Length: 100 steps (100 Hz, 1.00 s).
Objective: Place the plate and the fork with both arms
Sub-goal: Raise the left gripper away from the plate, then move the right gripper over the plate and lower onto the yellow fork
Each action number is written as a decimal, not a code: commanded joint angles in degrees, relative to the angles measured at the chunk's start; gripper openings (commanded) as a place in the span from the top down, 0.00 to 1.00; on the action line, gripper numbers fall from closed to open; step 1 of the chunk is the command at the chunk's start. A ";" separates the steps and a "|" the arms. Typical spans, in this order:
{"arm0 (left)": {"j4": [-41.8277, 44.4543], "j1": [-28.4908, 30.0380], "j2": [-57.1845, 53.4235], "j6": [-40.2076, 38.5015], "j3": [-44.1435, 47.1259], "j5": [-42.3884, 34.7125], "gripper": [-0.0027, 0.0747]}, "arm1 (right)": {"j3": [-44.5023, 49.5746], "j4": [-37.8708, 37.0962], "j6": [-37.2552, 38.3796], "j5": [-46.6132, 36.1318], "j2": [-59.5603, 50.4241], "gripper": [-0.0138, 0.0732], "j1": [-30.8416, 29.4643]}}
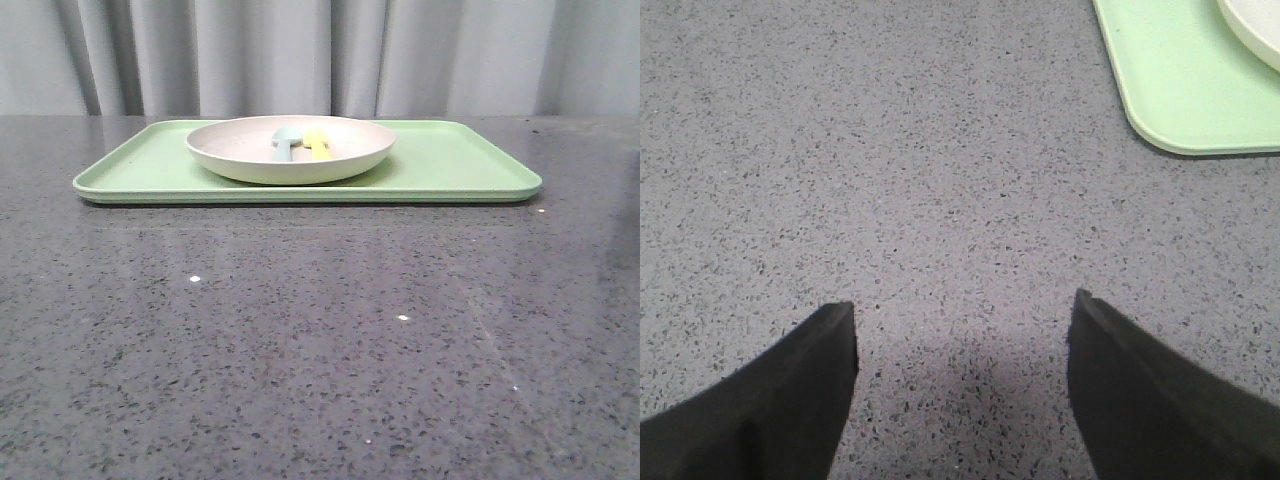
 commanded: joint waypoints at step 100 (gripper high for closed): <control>-0.61 0.20 -0.07 -0.57 -1.42 -3.68 0.40 | -49.89 -18.25 20.27 10.28 50.32 0.47 19.88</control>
